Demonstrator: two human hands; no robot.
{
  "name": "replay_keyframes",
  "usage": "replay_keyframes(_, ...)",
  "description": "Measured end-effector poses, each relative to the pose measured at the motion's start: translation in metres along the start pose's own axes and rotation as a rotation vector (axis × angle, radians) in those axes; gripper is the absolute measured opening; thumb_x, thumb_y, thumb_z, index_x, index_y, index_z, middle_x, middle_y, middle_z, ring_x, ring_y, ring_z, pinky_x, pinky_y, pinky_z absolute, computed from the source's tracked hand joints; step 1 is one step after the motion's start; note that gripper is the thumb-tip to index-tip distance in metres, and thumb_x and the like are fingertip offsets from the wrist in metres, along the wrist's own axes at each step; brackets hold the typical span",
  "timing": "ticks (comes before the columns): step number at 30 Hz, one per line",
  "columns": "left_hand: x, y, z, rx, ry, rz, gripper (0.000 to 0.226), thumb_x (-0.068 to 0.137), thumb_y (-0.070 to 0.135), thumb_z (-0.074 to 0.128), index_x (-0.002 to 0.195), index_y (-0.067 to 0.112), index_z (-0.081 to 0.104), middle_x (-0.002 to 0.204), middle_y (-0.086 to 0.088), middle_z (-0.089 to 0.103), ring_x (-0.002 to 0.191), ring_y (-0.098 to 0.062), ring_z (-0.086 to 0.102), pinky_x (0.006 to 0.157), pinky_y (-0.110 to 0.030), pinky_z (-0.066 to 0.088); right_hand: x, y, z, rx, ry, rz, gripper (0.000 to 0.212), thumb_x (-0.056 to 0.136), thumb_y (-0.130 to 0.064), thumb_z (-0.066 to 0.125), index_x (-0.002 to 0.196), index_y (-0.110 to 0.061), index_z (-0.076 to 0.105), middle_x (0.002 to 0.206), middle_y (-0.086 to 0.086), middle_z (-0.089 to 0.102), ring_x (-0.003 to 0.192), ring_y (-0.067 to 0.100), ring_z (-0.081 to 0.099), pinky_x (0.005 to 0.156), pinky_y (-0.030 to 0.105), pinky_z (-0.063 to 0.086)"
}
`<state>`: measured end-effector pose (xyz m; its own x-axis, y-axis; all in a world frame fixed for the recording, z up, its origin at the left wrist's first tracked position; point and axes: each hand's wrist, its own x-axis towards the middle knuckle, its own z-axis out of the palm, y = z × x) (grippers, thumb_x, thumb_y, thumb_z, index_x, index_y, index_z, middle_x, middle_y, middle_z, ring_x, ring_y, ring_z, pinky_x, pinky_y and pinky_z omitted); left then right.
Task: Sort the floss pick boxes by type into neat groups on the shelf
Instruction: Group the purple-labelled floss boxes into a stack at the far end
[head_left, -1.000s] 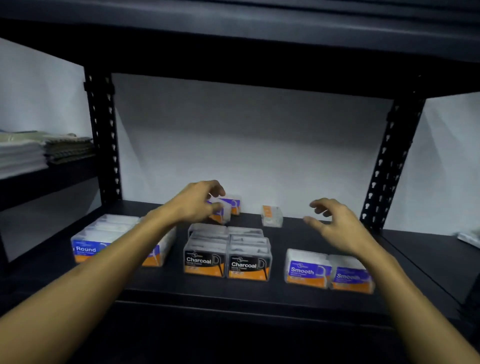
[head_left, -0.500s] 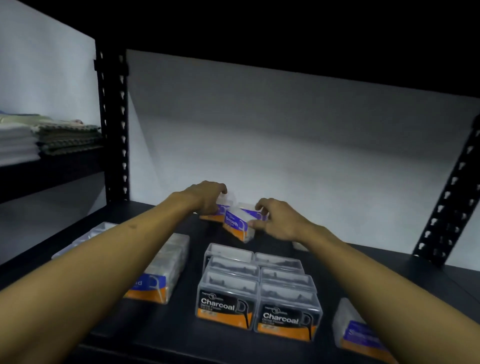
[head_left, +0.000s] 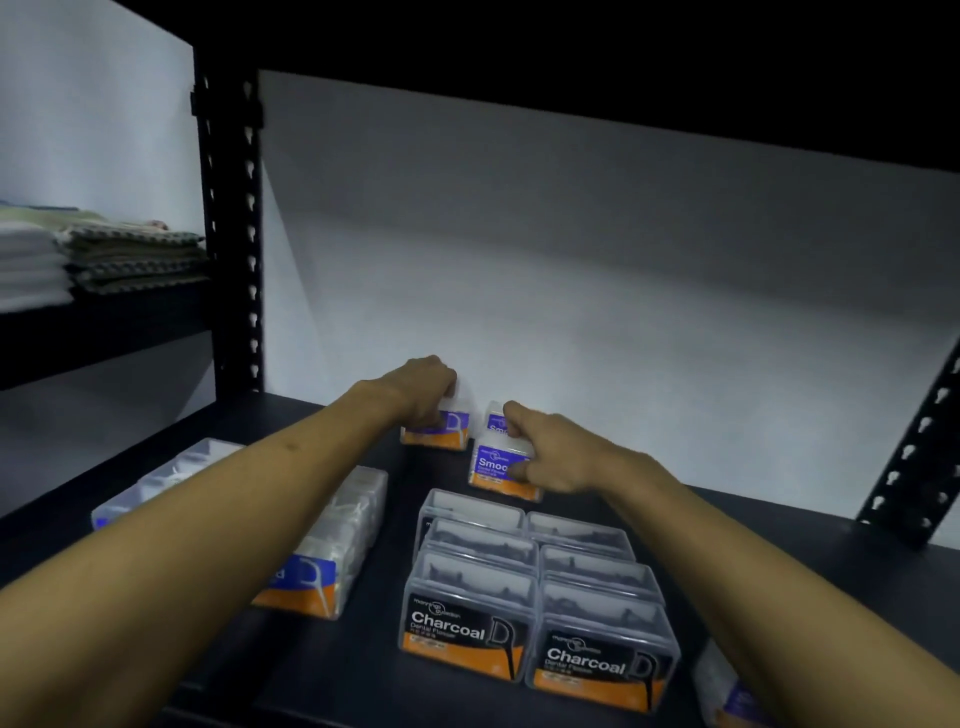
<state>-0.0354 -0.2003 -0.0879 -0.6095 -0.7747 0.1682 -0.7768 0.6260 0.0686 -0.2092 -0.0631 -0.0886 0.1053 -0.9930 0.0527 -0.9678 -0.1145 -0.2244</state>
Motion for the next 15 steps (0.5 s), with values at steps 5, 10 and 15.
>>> replay_keyframes(5,-0.025,-0.001,-0.01,-0.118,-0.065,-0.029,0.052,0.083,0.025,0.077,0.125,0.015,0.049,0.126,-0.012,0.056,0.102,-0.027,0.054,0.088,-0.035,0.046,-0.022,0.005,-0.006,0.036,0.02,0.035,0.038,0.09,-0.022,0.073,0.109,-0.017,0.041,0.118,0.008,0.06,0.098,0.022,0.057,0.081,0.03,0.047)
replay_keyframes(10,-0.053,0.007,-0.042,-0.328,-0.013,-0.01,0.048,0.085,0.031,0.075,0.129,0.02,0.059,0.116,-0.009,0.06,0.098,-0.025,0.057,0.093,-0.034,0.047,-0.065,0.031,-0.039,0.056,0.162,0.122,0.037,0.086,-0.024,0.076,0.11,-0.017,0.049,0.11,0.008,0.062,0.097,0.028,0.059,0.085,0.038,0.049)
replay_keyframes(15,-0.081,0.046,-0.07,-0.548,-0.08,0.046,0.043,0.084,0.021,0.077,0.124,0.016,0.063,0.102,-0.013,0.071,0.086,-0.024,0.069,0.078,-0.035,0.06,-0.142,0.062,-0.071,0.183,0.318,0.214,0.039,0.089,-0.016,0.074,0.125,-0.014,0.062,0.116,0.009,0.066,0.099,0.026,0.064,0.085,0.034,0.05)
